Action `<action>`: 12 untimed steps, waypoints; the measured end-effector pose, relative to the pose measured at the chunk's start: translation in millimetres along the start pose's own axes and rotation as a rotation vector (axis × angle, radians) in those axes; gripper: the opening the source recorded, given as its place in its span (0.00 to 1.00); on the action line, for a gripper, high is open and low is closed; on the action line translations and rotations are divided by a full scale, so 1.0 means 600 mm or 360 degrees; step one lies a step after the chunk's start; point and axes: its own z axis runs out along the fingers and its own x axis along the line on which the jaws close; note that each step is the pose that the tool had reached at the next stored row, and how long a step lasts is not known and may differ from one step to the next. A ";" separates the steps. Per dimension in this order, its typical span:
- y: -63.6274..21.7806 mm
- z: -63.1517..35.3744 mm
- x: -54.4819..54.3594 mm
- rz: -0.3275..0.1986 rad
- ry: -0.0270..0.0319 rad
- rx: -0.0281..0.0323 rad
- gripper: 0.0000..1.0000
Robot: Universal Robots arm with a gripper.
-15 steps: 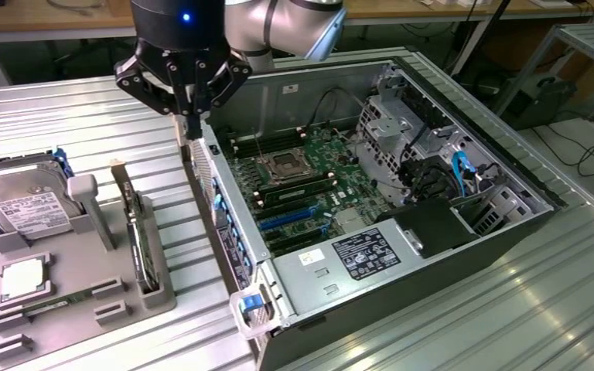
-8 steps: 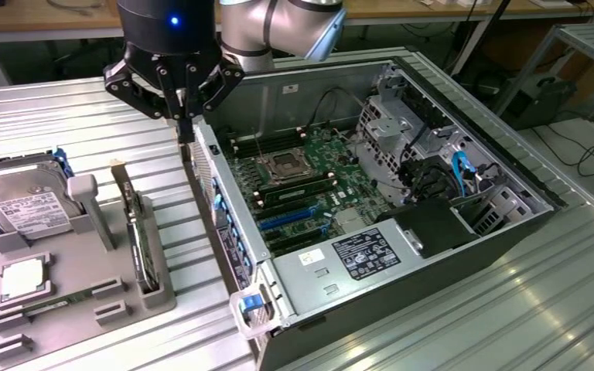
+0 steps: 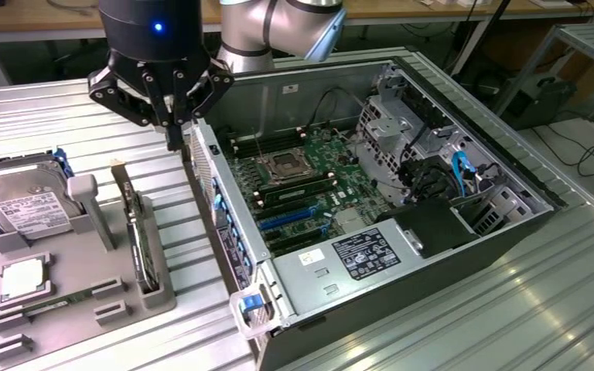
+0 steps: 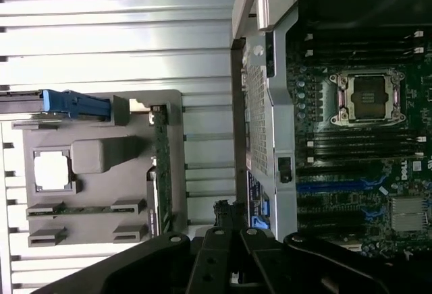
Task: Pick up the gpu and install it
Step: 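Reach for the gpu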
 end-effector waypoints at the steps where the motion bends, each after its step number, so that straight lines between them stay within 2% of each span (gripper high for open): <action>1: -0.001 0.000 0.002 -0.0001 0.00000 -0.00001 0.11; 12: -0.013 0.000 0.024 -0.0012 0.00006 -0.00015 0.11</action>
